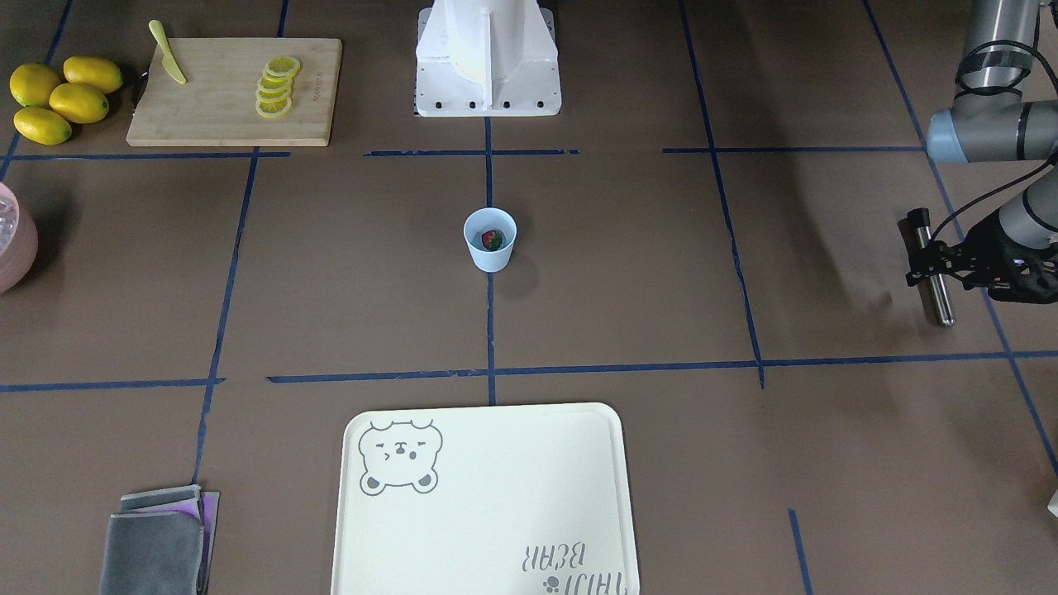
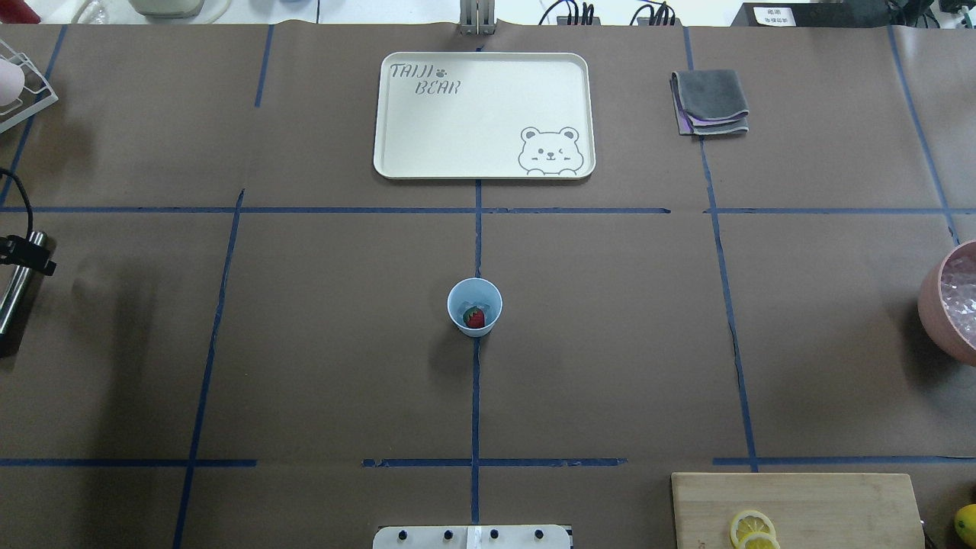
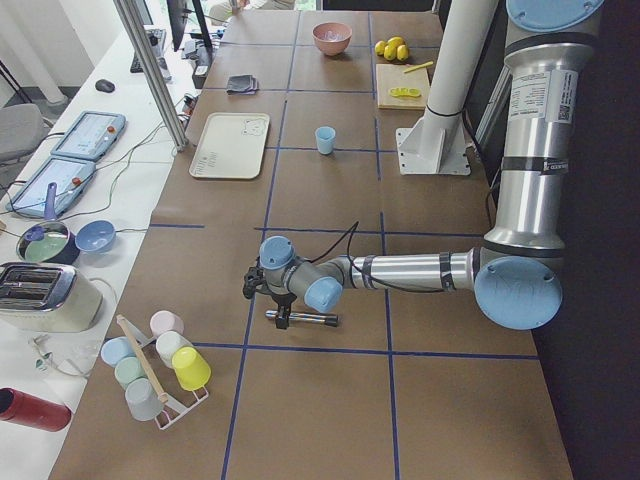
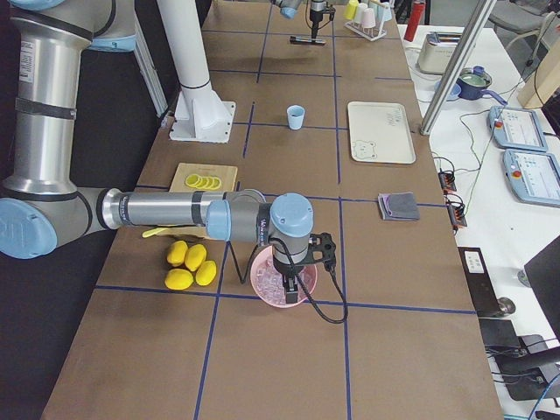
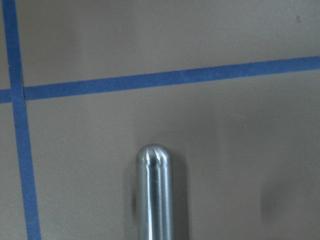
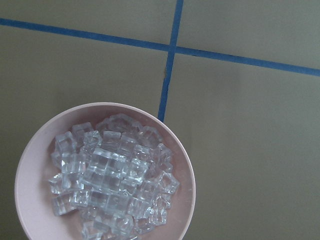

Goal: Mash ice and strawberries in cup
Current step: 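Move the left gripper to the steel muddler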

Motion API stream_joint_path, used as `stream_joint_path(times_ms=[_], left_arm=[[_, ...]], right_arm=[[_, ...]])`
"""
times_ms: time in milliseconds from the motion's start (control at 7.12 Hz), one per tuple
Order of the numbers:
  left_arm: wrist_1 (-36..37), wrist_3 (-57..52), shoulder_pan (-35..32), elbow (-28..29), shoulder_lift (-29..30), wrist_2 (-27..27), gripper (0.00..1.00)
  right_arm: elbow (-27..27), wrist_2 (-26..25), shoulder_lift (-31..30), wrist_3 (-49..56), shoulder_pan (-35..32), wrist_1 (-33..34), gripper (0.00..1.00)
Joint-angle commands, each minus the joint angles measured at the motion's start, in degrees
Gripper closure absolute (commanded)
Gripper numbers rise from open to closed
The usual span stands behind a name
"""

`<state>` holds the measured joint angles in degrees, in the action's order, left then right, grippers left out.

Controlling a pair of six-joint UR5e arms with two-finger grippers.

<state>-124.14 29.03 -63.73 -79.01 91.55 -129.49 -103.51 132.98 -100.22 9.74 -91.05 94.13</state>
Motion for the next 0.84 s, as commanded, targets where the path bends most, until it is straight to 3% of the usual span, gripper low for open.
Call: stream_joint_path(times_ms=[0, 141, 422, 562, 703], left_arm=[[0.0, -0.1, 0.3, 1.4, 0.5, 0.0, 0.00], [0.0, -0.1, 0.3, 1.4, 0.4, 0.0, 0.02], [0.0, 0.0, 0.3, 1.3, 0.5, -0.1, 0.76], [0.0, -0.1, 0.3, 1.3, 0.4, -0.1, 0.93], [0.0, -0.2, 0.3, 1.0, 0.4, -0.1, 0.98]], right_arm=[[0.1, 0.0, -0.1, 0.0, 0.0, 0.0, 0.00], [0.0, 0.0, -0.1, 0.0, -0.1, 0.0, 0.00], [-0.5, 0.0, -0.1, 0.0, -0.1, 0.0, 0.00], [-0.5, -0.1, -0.1, -0.1, -0.1, 0.0, 0.00], [-0.6, -0.1, -0.1, -0.1, -0.1, 0.0, 0.00]])
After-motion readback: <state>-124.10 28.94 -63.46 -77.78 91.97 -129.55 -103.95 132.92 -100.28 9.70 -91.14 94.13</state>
